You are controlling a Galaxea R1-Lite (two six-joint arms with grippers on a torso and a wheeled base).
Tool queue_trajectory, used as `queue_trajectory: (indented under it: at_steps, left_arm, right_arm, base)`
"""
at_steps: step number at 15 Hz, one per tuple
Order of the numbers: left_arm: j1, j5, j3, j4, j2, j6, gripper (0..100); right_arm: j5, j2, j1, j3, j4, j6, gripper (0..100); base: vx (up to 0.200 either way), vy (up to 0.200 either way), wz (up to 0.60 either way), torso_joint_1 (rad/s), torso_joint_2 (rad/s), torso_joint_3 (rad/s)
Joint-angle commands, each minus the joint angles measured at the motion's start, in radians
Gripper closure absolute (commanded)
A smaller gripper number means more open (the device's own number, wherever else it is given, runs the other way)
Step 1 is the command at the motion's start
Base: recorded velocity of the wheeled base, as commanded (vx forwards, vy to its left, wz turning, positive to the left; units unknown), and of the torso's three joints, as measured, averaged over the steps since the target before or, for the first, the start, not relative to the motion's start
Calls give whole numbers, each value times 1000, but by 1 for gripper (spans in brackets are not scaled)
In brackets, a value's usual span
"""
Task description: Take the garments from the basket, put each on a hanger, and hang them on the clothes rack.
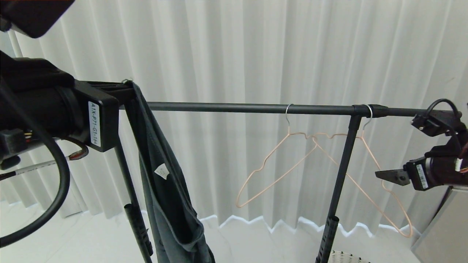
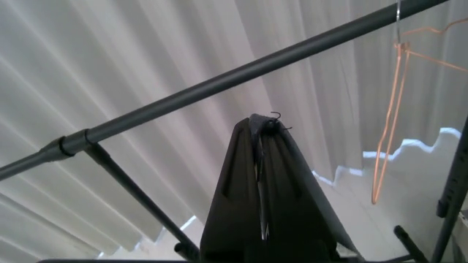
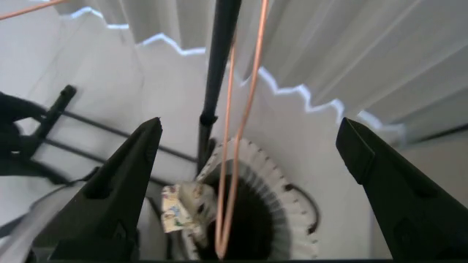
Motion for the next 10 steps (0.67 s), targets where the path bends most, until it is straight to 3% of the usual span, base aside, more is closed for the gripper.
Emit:
queue_trajectory:
  at_steps: [1,7,10]
  left_arm:
    - [-13,1,0,1,1,0,100]
    - [-17,1,3,1,4,0,100]
    - [-17,1,17,1,1,0,100]
  right_arm:
    - [-1,132,0,2,-43,42,0]
    - [1,207,-1,25,-118,62,0]
    - [-1,218,0,54,-176,115,0]
  base:
    - [0,0,0,0,0,0]
    - [0,0,0,0,0,0]
    - [0,0,0,0,0,0]
